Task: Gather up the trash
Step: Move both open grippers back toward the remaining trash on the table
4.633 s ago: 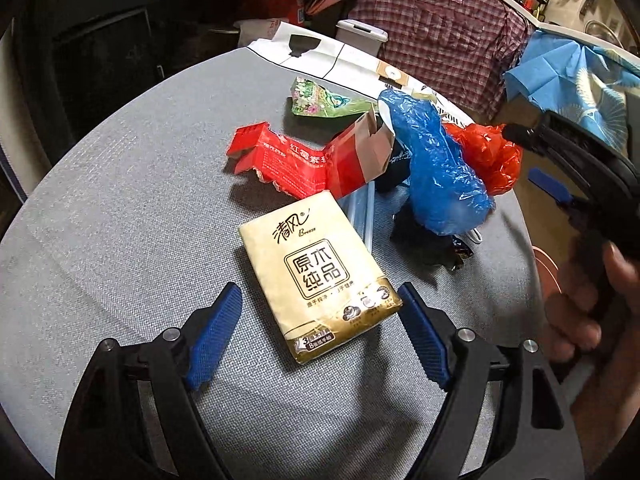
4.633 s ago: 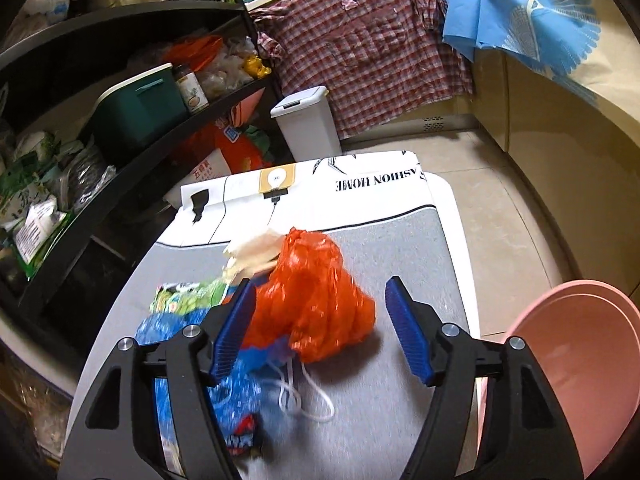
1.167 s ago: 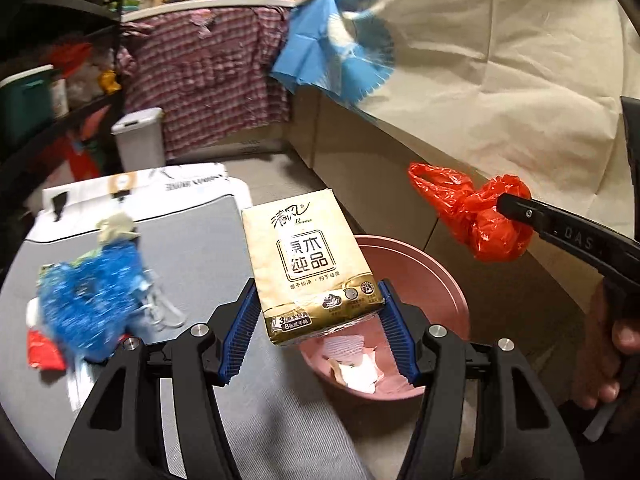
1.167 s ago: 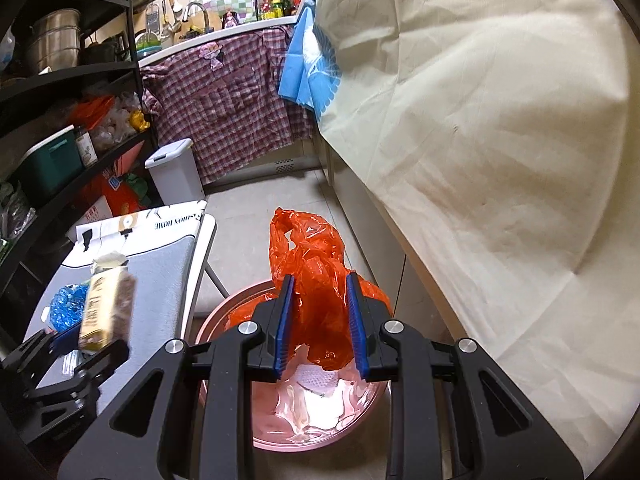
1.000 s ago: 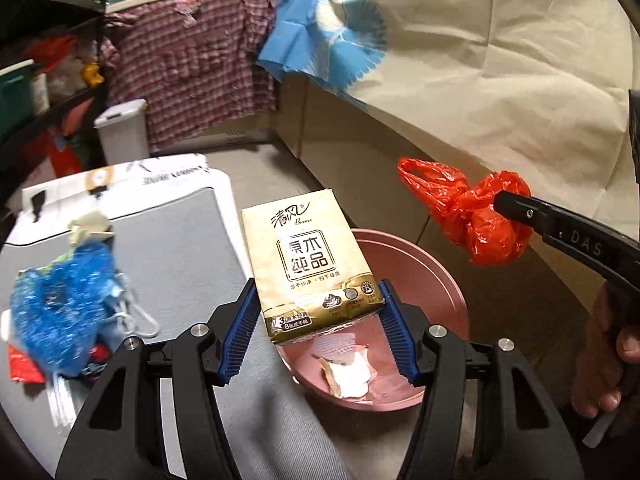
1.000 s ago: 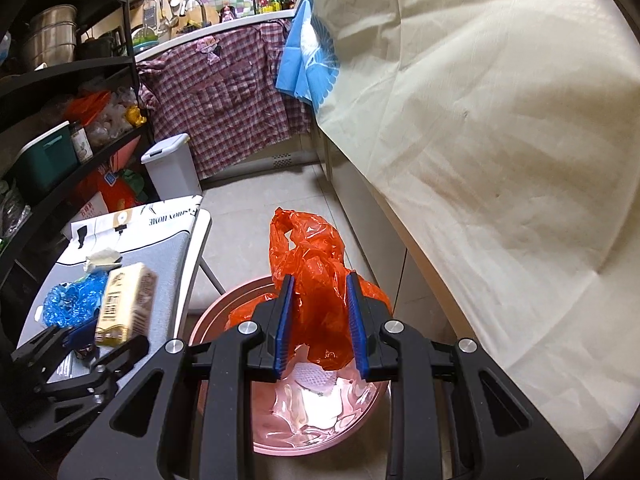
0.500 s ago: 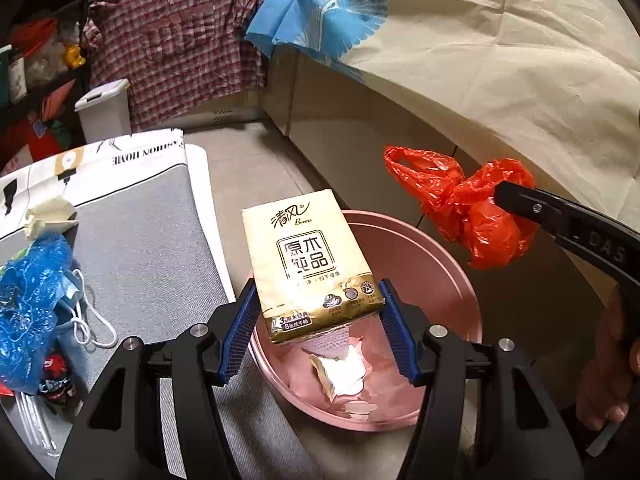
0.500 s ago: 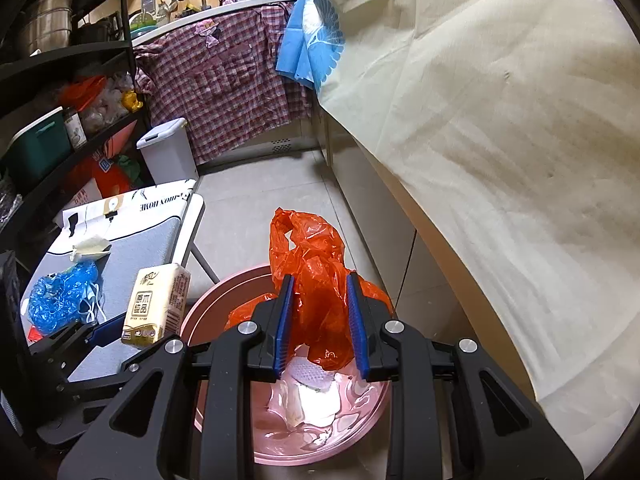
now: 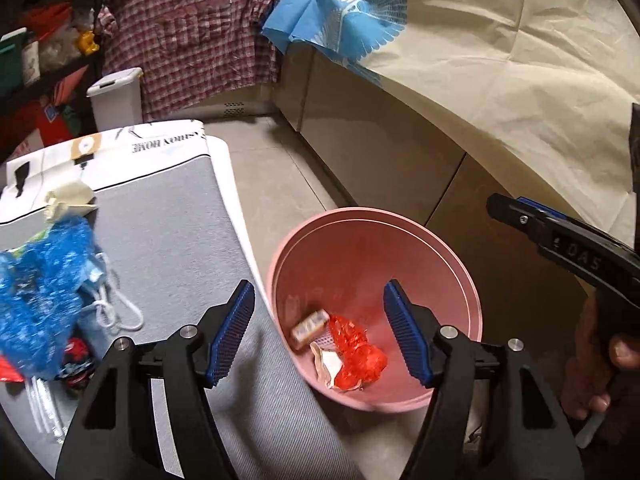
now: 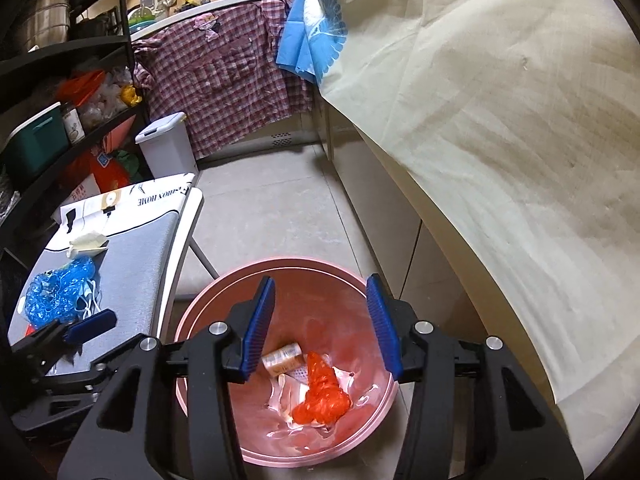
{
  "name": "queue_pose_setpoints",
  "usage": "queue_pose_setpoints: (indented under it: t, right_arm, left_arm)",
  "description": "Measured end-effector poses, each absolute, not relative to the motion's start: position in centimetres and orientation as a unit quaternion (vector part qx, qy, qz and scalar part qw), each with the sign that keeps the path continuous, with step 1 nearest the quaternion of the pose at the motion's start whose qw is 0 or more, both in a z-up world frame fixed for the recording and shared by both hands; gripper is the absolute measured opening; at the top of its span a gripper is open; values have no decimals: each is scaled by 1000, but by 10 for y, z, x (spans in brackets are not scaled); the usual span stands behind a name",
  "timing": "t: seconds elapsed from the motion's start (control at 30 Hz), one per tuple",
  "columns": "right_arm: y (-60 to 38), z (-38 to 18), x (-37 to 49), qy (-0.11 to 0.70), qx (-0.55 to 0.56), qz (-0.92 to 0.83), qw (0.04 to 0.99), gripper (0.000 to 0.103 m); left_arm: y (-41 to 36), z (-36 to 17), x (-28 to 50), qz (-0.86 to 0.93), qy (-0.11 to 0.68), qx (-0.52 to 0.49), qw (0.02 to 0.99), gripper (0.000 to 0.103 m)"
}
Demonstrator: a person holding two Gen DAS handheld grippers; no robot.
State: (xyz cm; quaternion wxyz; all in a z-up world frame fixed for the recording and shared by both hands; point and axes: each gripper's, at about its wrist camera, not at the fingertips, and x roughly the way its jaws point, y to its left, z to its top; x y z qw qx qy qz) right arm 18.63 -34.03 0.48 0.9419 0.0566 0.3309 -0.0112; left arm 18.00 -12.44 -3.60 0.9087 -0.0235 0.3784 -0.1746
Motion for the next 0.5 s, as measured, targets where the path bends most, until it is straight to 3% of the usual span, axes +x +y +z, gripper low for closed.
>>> queue_pose_setpoints:
  t: [0.4, 0.47, 0.5]
  right_arm:
    - [-316, 32, 150, 294, 27, 13, 955, 48]
    - [-311, 37, 142, 288, 23, 20, 957, 48]
    - [-309, 40, 138, 285, 23, 24, 958, 48]
  left_arm:
    - [-66, 13, 118, -142, 344, -32, 928, 57]
    - [-50, 22, 107, -129, 340, -31, 931, 45]
    - [-42, 26, 103, -124, 340, -33, 932, 44]
